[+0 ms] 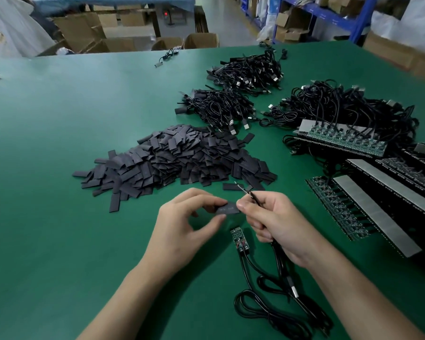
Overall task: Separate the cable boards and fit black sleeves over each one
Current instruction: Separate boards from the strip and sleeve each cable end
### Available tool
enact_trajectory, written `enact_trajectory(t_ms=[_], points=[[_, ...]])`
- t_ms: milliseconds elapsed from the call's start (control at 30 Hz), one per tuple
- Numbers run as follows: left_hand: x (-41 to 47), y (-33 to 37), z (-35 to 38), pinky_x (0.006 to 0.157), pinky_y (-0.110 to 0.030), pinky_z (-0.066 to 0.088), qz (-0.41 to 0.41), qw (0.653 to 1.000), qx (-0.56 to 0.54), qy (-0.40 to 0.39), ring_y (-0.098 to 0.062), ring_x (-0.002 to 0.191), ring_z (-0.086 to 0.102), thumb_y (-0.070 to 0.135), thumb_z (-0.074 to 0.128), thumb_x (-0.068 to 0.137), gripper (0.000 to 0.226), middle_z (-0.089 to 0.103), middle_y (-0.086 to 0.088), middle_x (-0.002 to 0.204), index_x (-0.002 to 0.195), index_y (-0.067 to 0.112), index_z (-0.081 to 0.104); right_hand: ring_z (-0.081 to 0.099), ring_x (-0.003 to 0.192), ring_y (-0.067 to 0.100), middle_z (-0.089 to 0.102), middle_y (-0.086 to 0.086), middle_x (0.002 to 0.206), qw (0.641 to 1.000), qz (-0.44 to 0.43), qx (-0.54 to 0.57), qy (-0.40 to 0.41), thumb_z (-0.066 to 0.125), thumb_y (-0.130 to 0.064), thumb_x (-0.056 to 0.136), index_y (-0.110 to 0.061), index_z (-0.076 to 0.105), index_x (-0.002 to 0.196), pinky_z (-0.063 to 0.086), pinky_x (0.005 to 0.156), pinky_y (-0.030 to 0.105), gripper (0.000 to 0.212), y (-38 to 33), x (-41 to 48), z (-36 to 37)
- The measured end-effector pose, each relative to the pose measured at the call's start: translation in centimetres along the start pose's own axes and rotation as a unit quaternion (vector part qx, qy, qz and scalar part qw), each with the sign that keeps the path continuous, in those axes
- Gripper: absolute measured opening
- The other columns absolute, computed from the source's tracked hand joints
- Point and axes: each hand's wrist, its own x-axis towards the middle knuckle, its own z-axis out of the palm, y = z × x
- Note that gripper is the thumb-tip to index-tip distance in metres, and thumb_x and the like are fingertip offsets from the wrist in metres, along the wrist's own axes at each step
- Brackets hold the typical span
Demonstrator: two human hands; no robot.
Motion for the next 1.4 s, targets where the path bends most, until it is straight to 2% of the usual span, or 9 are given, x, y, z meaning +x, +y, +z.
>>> enact_trajectory(t_ms=[100,233,333,433,700,967,1233,1400], points=[[0.0,0.0,0.3,0.072,-0.017,0.047,0.006,1.000,-0.006,-0.001,-0.010,0.091,0.068,0.027,0.084,0.083,0.020,0.071,0.016,0.095,0.103,0.028,0.080,0.029,0.045,0.009,0.041,-0.005,0.057,1.000,-0.005,-0.014,-0.001,0.064,-0.021,0.102,-0.026,0.069,0.077,0.024,0.043,0.021,0.026,0.2,0.0,0.3],[0.1,-0.2,0.4,0.070,-0.017,0.046,0.001,1.000,-0.021,-0.003,-0.009,0.088,0.068,0.034,0.083,0.082,0.020,0.071,0.016,0.091,0.101,0.029,0.081,0.029,0.044,0.008,0.041,-0.005,0.057,1.000,-0.010,-0.021,-0.005,0.063,-0.021,0.103,-0.025,0.068,0.077,0.024,0.043,0.020,0.026,0.3,0.1,0.4],[0.1,-0.4,0.3,0.071,-0.016,0.047,0.003,0.999,-0.037,0.006,-0.009,0.088,0.069,0.030,0.084,0.081,0.017,0.072,0.016,0.092,0.098,0.026,0.082,0.031,0.044,0.007,0.044,-0.004,0.059,0.999,-0.019,-0.022,-0.012,0.059,-0.037,0.103,-0.026,0.069,0.078,0.027,0.043,0.020,0.029,0.0,0.1,0.4],[0.2,-0.7,-0.1,0.072,-0.016,0.047,-0.024,0.996,-0.081,0.029,-0.013,0.088,0.069,0.032,0.081,0.080,0.017,0.074,0.014,0.093,0.095,0.025,0.082,0.033,0.045,0.009,0.047,-0.003,0.059,1.000,-0.012,0.013,-0.010,0.049,-0.055,0.101,-0.023,0.071,0.081,0.029,0.044,0.022,0.044,-0.2,0.1,0.0],[0.2,-0.9,-0.6,0.071,-0.020,0.048,-0.051,0.989,-0.128,0.050,-0.014,0.088,0.069,0.032,0.076,0.079,0.012,0.076,0.015,0.093,0.091,0.030,0.080,0.031,0.046,0.009,0.040,-0.006,0.057,0.994,-0.047,-0.061,-0.072,0.048,-0.036,0.102,-0.021,0.060,0.072,0.027,0.045,0.019,0.036,-0.4,0.0,0.0],[0.1,-1.0,-0.7,0.073,-0.028,0.052,-0.048,0.990,-0.128,0.041,-0.017,0.090,0.069,0.028,0.078,0.079,0.012,0.076,0.011,0.093,0.091,0.026,0.081,0.032,0.043,0.007,0.039,-0.009,0.054,0.995,-0.045,-0.056,-0.073,0.050,-0.043,0.099,-0.023,0.062,0.071,0.029,0.044,0.016,0.037,0.0,0.2,0.0],[0.0,-1.0,-0.8,0.073,-0.018,0.049,-0.012,0.995,-0.093,0.029,-0.014,0.088,0.070,0.025,0.081,0.079,0.015,0.075,0.012,0.093,0.094,0.023,0.082,0.028,0.042,0.009,0.037,-0.007,0.052,0.997,-0.012,-0.044,-0.069,0.051,-0.037,0.103,-0.025,0.064,0.067,0.024,0.042,0.018,0.040,-0.3,0.0,-0.1],[-0.2,-1.1,-0.9,0.072,-0.024,0.051,0.019,0.999,-0.025,0.032,-0.009,0.088,0.069,0.027,0.082,0.080,0.017,0.073,0.013,0.093,0.096,0.022,0.083,0.024,0.043,0.009,0.033,-0.005,0.053,0.997,-0.009,-0.069,-0.046,0.049,-0.028,0.108,-0.020,0.064,0.069,0.021,0.041,0.019,0.042,-0.3,-0.2,0.1]])
